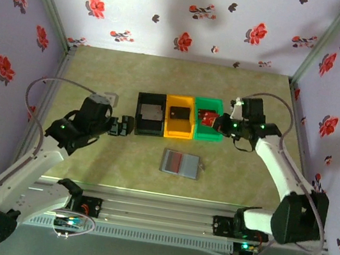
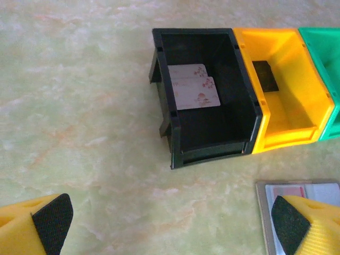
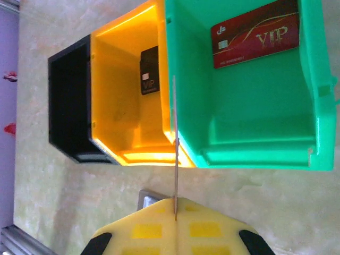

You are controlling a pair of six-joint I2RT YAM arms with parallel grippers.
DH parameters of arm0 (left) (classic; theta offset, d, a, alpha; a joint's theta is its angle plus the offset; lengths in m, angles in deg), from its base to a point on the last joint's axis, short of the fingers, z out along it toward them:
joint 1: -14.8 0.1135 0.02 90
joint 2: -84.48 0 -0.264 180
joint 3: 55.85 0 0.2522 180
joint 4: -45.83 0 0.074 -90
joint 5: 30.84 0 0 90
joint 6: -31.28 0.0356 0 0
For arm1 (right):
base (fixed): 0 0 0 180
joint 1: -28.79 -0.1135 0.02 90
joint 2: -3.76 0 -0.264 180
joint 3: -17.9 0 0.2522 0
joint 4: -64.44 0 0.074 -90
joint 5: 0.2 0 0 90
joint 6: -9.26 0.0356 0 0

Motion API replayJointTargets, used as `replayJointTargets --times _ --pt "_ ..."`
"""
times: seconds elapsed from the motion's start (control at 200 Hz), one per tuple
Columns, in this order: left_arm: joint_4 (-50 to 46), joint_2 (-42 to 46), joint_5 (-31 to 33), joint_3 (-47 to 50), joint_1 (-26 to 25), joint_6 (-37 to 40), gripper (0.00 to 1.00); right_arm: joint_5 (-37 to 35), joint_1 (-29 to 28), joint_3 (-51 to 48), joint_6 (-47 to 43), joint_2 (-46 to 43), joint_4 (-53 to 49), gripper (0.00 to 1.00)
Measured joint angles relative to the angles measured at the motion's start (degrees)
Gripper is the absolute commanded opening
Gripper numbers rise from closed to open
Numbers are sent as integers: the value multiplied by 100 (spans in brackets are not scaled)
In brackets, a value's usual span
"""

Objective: Take the credit cards out of the card holder

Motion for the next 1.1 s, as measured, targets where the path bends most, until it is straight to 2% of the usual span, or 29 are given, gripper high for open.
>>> replayJointTargets --times 0.62,1.1 --pt "-39 258 627 76 0 151 100 -404 11 1340 -621 2063 -181 0" --pt "-37 179 669 151 -2 258 100 -271 11 1823 -752 2837 -111 0"
